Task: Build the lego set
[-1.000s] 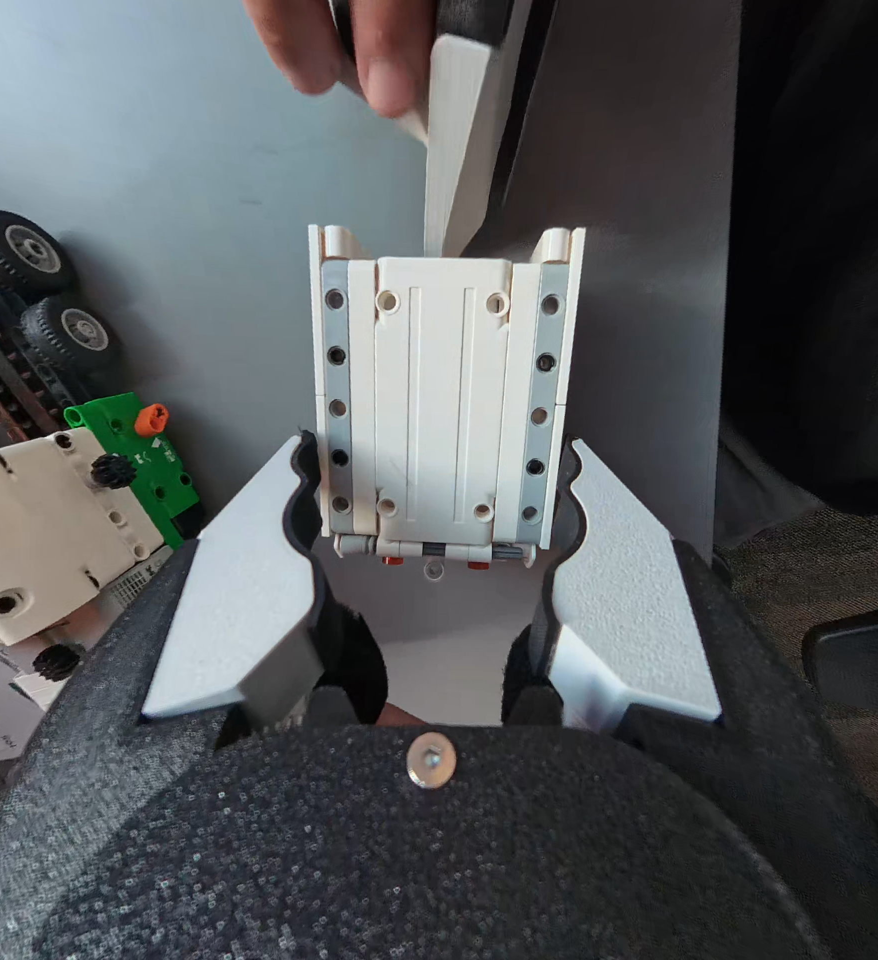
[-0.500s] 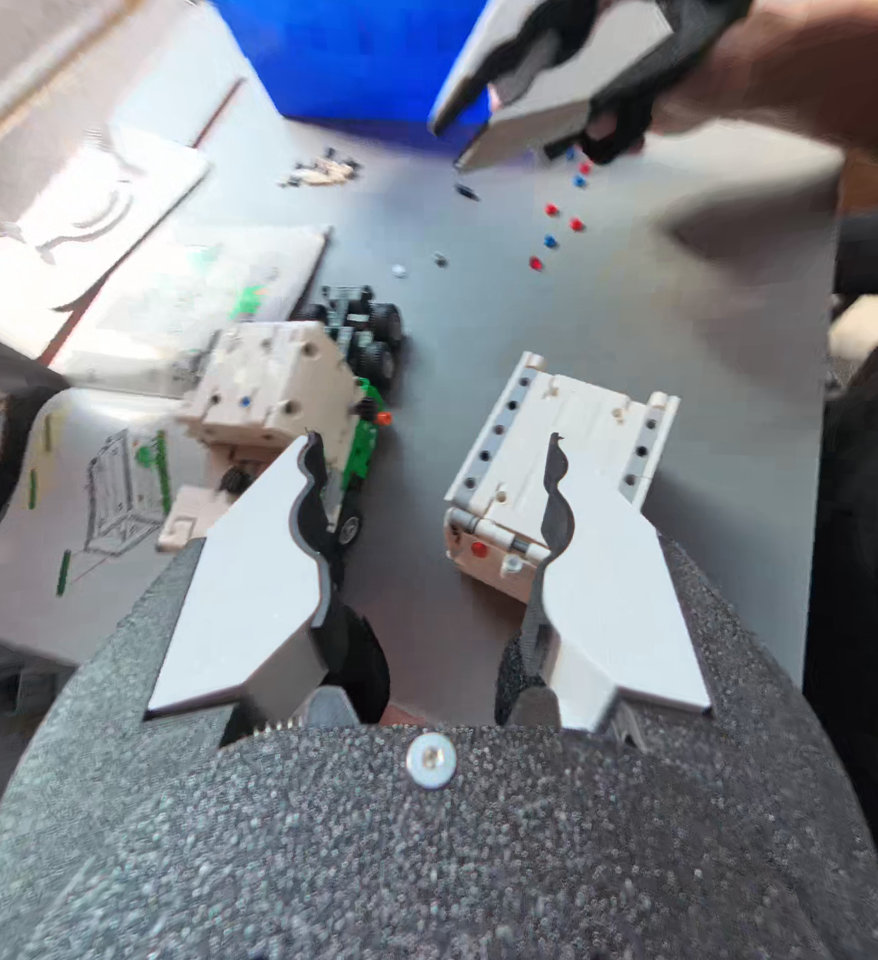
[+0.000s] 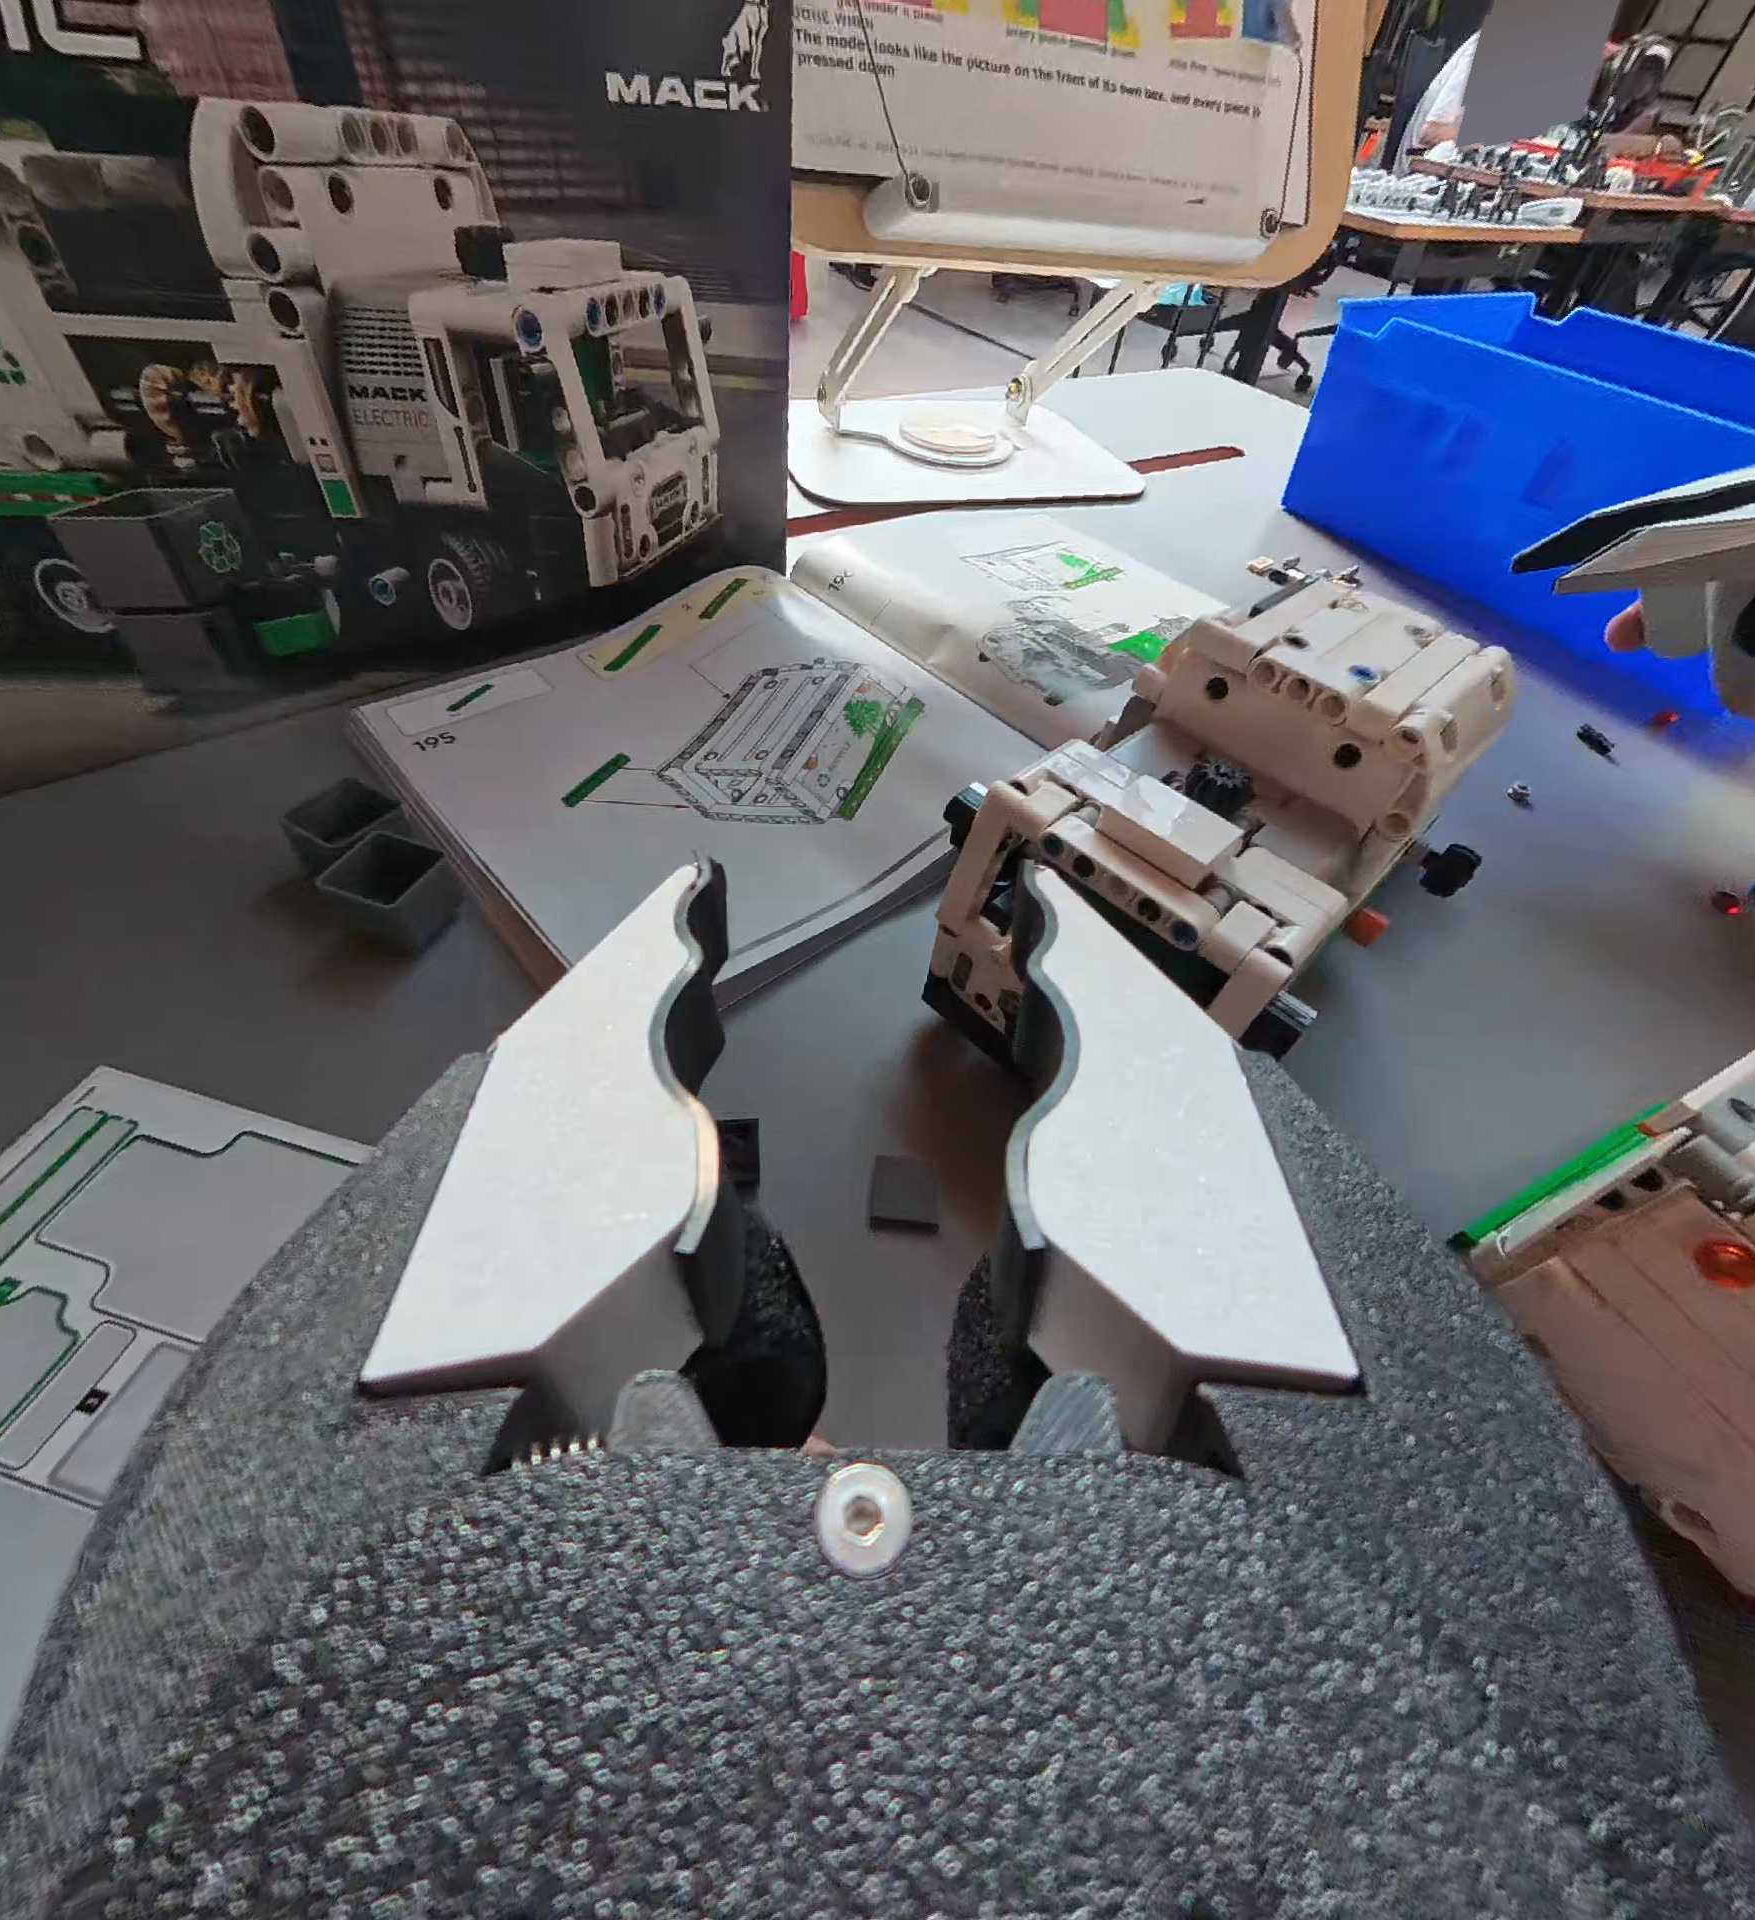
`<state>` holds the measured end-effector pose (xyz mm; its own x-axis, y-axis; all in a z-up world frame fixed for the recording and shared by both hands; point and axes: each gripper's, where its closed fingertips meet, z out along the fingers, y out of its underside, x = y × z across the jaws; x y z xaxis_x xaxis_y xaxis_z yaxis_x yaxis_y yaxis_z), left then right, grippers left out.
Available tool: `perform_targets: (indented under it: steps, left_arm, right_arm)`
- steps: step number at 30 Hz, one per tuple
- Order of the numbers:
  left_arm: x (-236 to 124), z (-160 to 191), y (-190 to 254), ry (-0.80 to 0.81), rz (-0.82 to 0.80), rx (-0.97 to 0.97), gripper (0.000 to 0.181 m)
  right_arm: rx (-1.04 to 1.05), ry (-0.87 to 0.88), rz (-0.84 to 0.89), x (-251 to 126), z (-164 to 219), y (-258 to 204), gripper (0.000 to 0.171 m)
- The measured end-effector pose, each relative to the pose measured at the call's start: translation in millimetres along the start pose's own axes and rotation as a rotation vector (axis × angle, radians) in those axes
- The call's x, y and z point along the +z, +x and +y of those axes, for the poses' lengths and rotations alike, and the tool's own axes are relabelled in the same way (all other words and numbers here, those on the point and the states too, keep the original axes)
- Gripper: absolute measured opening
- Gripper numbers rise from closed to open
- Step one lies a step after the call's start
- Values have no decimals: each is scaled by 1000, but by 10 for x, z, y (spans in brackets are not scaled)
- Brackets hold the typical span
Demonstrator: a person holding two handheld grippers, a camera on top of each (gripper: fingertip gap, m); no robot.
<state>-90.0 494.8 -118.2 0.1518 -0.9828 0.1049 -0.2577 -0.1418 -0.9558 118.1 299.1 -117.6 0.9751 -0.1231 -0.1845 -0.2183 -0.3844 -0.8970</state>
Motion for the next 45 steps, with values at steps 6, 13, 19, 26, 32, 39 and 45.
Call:
perform_targets:
  steps: [6, 13, 19, 26, 32, 39, 45]
  left_arm:
    - [73, 103, 27, -53, -10, 35, 50]
    - [59, 65, -21, -29, -24, 20, 47]
    - [-90, -48, -19, 50, -54, -1, 46]
    - [-933, 51, 1064, -66, 105, -145, 46]
    - [-1278, 747, 1960, -352, 207, -430, 60]
    - [-982, 657, 2276, -255, 268, -527, 83]
    - [-879, 552, 2089, -290, 168, -430, 86]
  right_arm:
    - [-3, -62, 7, 29, 182, 93, 36]
    - [-26, -77, 30, 4, 193, 128, 36]
    - [-68, -33, -95, -29, 116, -102, 33]
    - [-213, -170, -782, -302, 466, -1561, 91]
    - [-411, -283, -762, -243, 808, -1914, 101]
    - [-336, -314, -803, -483, 957, -2120, 92]
    - [-309, -313, -819, -712, 1129, -2483, 88]
